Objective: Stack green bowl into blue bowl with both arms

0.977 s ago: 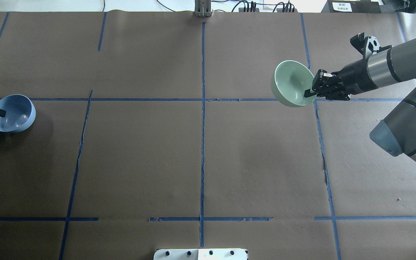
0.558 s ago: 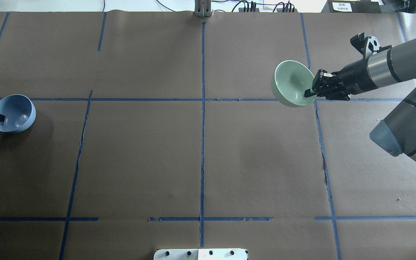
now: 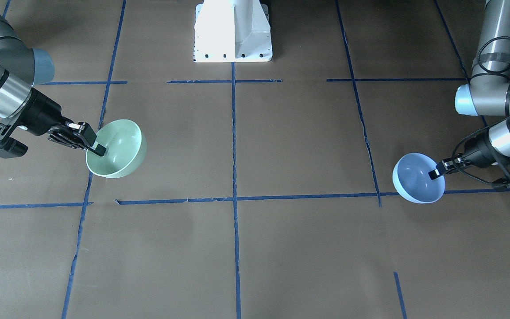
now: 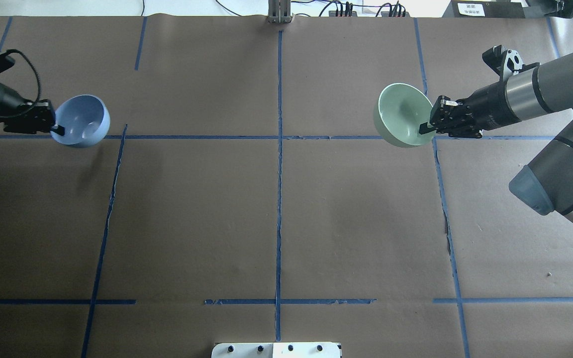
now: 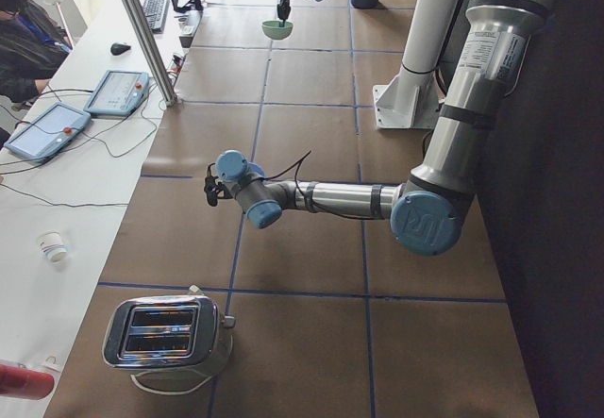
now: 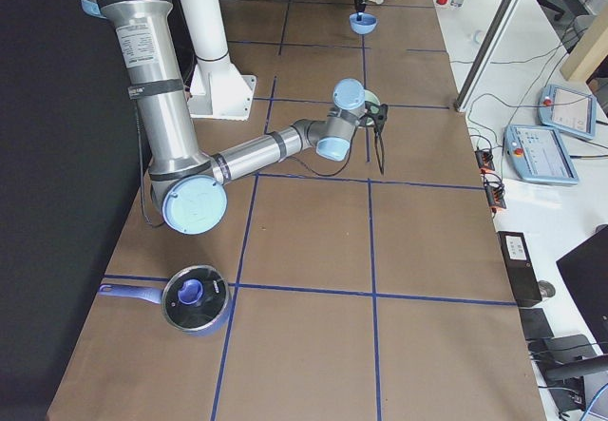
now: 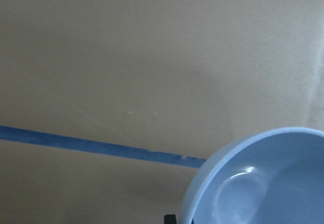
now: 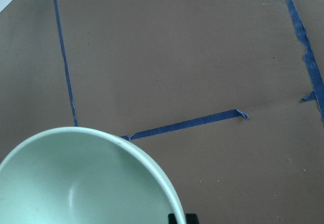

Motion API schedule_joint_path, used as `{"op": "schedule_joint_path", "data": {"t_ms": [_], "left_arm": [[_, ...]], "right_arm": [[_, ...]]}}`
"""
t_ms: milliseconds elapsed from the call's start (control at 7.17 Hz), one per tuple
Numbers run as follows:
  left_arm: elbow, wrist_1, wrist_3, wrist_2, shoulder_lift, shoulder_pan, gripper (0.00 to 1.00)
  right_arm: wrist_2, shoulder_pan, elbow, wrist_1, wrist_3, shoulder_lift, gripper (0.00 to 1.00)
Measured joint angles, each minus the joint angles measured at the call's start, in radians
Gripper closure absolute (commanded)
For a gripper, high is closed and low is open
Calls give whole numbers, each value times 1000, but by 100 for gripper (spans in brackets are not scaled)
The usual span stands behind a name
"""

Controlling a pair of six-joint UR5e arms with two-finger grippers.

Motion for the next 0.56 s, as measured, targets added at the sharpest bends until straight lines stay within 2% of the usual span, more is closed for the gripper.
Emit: {"op": "schedule_joint_path", "data": {"t_ms": [279, 558], "left_arm": [[-12, 19, -248, 53, -167, 146, 100], [-94, 118, -387, 158, -265, 275, 100]], "right_arm": [[0, -2, 2, 0, 0, 5, 99], [0, -3, 4, 0, 1, 10, 99]]}}
